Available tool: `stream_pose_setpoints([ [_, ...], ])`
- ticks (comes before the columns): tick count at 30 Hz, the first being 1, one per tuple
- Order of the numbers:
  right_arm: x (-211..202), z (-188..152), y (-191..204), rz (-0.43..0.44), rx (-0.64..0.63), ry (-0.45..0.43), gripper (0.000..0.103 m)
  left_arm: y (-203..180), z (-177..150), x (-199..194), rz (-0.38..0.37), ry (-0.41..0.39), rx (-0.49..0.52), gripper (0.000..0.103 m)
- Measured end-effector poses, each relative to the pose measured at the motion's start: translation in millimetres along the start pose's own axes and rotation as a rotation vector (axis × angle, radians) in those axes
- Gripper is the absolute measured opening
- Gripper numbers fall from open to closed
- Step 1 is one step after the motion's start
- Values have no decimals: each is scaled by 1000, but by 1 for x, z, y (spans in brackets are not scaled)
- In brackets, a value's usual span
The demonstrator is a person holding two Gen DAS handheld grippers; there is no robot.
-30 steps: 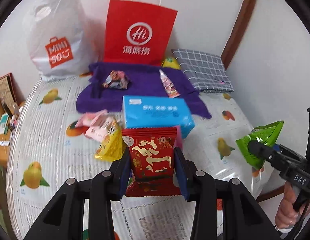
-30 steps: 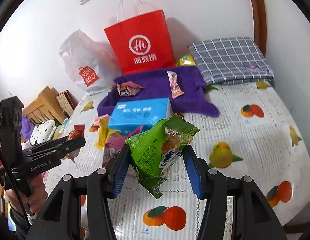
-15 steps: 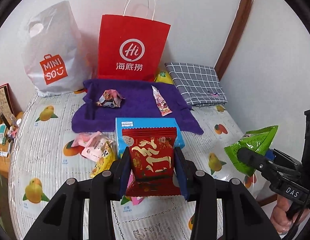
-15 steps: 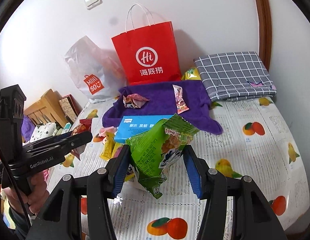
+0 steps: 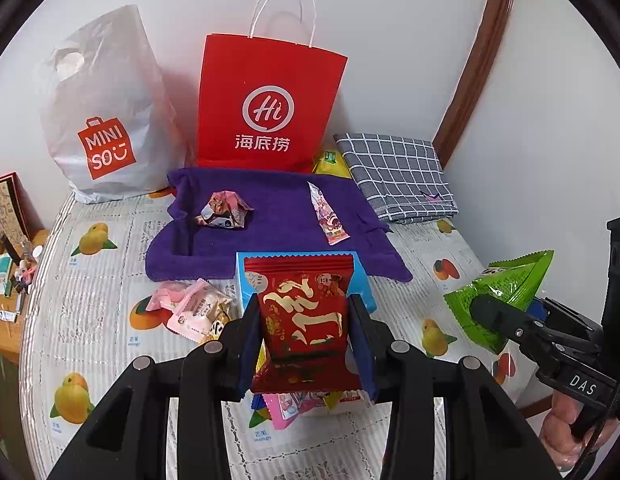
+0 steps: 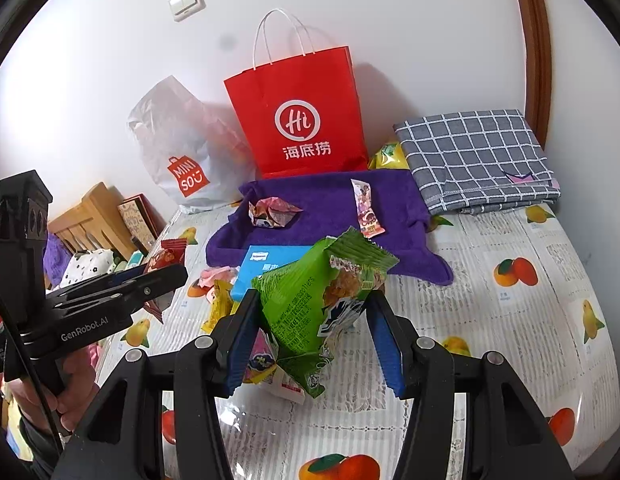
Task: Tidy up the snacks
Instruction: 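Lift red packet with left tool while right tool holds green bag raised, then carry red packet and green bag toward the purple towel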
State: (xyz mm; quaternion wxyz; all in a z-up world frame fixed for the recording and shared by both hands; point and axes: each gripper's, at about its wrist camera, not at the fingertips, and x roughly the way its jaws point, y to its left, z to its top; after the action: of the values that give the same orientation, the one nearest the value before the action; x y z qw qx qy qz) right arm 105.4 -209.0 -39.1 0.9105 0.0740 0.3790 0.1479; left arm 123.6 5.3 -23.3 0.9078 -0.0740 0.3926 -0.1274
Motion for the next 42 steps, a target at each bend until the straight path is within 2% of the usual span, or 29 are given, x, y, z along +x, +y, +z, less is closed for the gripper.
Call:
stream_pose_setpoints([
  [42,44,34,-7,-30,14,16,54,22,35,37,-3,14,-19,39],
])
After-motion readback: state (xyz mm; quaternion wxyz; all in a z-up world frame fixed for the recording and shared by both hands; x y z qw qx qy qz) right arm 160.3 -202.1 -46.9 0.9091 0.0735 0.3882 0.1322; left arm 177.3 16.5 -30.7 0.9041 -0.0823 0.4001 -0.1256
